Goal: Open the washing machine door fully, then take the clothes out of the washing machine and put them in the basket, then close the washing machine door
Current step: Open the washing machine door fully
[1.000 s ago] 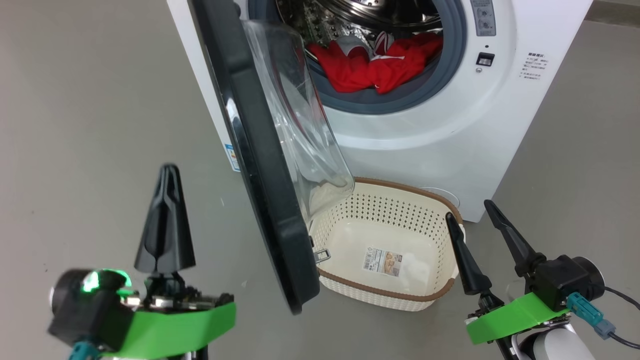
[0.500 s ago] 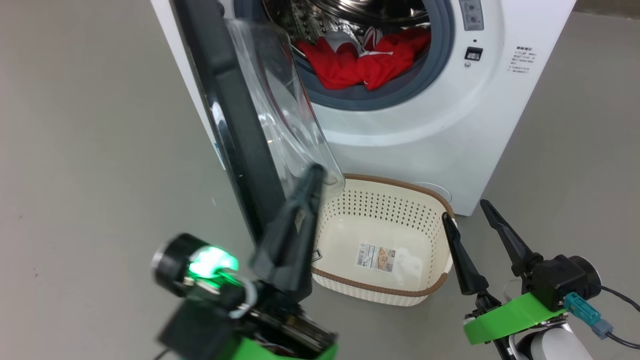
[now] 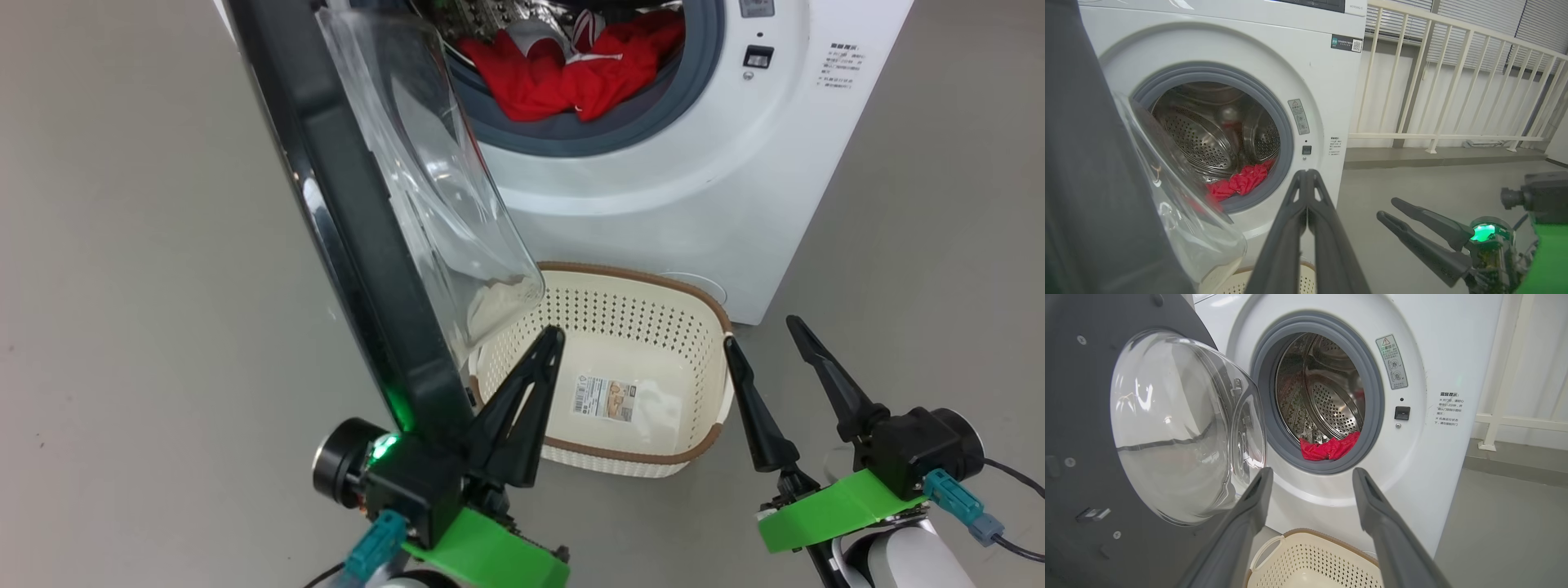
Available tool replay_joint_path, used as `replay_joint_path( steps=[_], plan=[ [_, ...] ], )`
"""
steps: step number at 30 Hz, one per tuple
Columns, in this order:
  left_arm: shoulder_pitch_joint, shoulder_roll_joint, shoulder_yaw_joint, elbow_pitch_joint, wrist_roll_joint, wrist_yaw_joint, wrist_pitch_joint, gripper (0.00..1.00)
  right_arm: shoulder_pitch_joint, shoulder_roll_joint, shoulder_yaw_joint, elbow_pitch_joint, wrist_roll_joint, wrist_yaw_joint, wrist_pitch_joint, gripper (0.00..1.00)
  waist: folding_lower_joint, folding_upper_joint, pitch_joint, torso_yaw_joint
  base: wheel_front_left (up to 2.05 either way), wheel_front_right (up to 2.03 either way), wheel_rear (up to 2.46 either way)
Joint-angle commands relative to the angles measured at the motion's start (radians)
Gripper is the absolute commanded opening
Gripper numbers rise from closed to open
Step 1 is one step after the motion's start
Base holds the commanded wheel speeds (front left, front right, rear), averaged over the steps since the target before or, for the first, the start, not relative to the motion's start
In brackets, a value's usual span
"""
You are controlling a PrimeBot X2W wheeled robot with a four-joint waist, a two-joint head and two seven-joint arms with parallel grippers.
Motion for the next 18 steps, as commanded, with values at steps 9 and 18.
replay_joint_path(
  steps=[9, 18],
  plan=[
    [0.007, 0.024, 0.064, 0.042, -0.008, 0.06, 0.042, 0.0, -0.033, 0.001, 0.022, -0.012, 0.009, 0.003, -0.006, 1.0, 0.0, -0.0001, 0.002, 0.022, 0.0, 0.0, 0.0],
    [0.035, 0.05, 0.105, 0.08, -0.028, 0.084, 0.038, 0.0, -0.019, 0.001, 0.031, -0.001, 0.009, 0.003, -0.006, 1.0, 0.0, -0.0001, -0.023, 0.063, 0.0, 0.0, 0.0]
  ],
)
